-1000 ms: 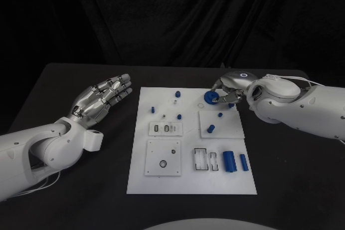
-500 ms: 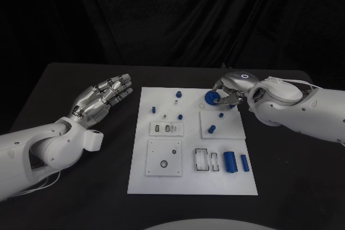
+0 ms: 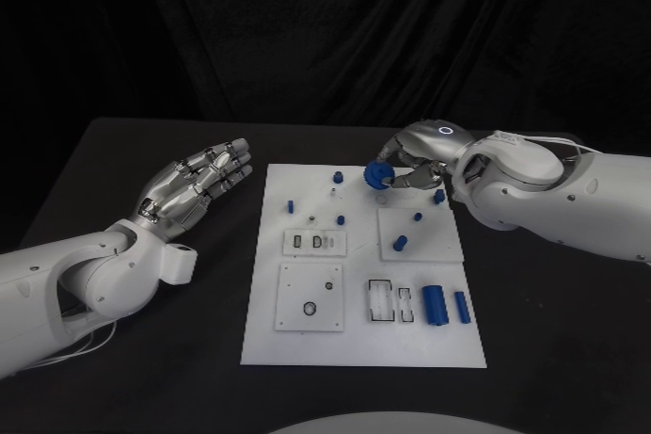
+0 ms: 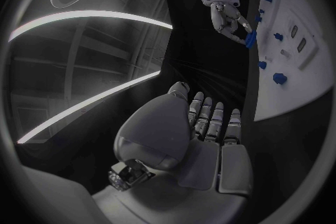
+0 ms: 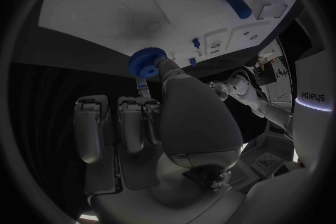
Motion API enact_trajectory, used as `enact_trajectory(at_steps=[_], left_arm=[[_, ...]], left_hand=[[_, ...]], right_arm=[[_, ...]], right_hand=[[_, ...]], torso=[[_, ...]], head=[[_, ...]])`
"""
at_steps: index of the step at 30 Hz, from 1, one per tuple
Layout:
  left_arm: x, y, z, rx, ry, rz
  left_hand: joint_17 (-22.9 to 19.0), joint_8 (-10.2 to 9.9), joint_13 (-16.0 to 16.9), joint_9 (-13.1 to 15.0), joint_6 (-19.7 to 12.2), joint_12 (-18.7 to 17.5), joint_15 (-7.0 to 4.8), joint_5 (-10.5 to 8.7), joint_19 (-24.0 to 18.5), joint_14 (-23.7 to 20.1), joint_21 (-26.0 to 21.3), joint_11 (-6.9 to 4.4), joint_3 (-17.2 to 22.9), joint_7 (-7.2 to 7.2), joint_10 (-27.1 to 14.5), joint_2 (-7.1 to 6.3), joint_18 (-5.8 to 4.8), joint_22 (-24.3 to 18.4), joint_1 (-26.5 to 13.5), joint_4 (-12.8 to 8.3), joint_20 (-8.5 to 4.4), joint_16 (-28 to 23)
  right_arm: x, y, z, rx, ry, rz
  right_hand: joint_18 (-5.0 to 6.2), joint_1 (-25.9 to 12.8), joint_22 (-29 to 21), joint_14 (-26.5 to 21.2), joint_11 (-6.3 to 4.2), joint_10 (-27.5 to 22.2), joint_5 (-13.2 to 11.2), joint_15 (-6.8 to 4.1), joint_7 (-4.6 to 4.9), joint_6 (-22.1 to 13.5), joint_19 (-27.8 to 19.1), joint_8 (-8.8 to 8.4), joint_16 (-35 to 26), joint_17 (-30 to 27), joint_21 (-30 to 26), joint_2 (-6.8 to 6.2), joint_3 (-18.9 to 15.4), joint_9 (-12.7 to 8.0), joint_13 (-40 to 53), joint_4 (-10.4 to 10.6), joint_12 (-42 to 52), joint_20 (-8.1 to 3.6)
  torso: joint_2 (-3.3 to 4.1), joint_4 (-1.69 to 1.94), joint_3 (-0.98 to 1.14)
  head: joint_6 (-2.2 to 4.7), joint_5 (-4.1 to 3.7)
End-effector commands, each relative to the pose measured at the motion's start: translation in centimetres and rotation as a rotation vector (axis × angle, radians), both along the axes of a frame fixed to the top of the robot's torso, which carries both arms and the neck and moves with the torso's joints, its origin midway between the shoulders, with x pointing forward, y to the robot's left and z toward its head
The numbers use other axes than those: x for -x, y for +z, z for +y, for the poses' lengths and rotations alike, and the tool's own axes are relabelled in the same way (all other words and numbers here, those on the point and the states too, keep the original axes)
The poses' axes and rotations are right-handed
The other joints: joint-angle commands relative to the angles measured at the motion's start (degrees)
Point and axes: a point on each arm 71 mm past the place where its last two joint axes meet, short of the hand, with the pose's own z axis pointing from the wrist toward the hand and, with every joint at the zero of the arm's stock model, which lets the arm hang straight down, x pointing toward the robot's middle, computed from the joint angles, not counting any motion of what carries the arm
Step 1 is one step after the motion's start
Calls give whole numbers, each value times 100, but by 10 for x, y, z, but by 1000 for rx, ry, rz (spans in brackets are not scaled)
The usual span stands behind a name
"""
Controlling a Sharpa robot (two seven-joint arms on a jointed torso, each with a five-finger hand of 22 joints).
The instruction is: Assemble the parts on the task board
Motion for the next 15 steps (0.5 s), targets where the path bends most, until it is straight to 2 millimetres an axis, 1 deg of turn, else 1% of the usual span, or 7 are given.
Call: enact_trajectory(at_steps=[1, 9, 11, 14, 15], left_arm=[[0, 4, -2, 36, -6, -40], [-1, 4, -5, 37, -11, -40], [-1, 3, -5, 37, -13, -40], [-1, 3, -5, 37, -14, -40], [-1, 3, -5, 38, -14, -40]], left_hand=[[8, 16, 4, -1, -27, 27, 20, 29, 2, -1, 18, 56, 26, 28, 2, -10, 49, 9, 58, 8, 58, 21], [8, 16, 4, -1, -27, 27, 20, 29, 2, -1, 18, 56, 26, 28, 2, -10, 49, 9, 58, 8, 58, 21], [8, 16, 4, -1, -27, 27, 20, 29, 2, -1, 18, 56, 26, 28, 2, -10, 49, 9, 58, 8, 58, 21], [8, 16, 4, -1, -27, 27, 20, 29, 2, -1, 18, 56, 26, 28, 2, -10, 49, 9, 58, 8, 58, 21], [8, 16, 4, -1, -27, 27, 20, 29, 2, -1, 18, 56, 26, 28, 2, -10, 49, 9, 58, 8, 58, 21]], right_arm=[[1, 0, 15, 21, 49, 11], [-2, -8, 45, 31, 115, 24], [-3, -10, 50, 34, 123, 28], [-5, -13, 57, 40, 132, 35], [-6, -14, 59, 41, 135, 37]], right_hand=[[-41, -82, 1508, 604, -41, 607, 7, -25, -364, 448, 594, 451, 17, 1509, 14, 6, 15, 996, 1509, 39, 15, -39], [-41, -99, 1508, 604, -36, 607, 4, -23, -354, 411, 594, 432, 17, 1509, 14, 2, 22, 1006, 1509, 49, 15, -38], [-41, -102, 1508, 604, -34, 607, 3, -22, -350, 400, 594, 425, 17, 1509, 14, 0, 24, 1009, 1509, 50, 15, -37], [-41, -104, 1508, 604, -26, 607, -36, -16, -342, 343, 594, 393, 17, 1509, 14, -4, 41, 1019, 1509, 48, 15, -33], [-41, -106, 1508, 604, -24, 607, -48, -15, -340, 338, 594, 390, 17, 1509, 14, -3, 44, 1022, 1509, 49, 15, -32]], torso=[[-2, 5, -7], [1, 7, -12], [4, 16, -12], [16, 29, -2], [16, 25, 0]], head=[[-8, 8], [-26, -1], [-35, -4], [-30, -12], [-30, -10]])
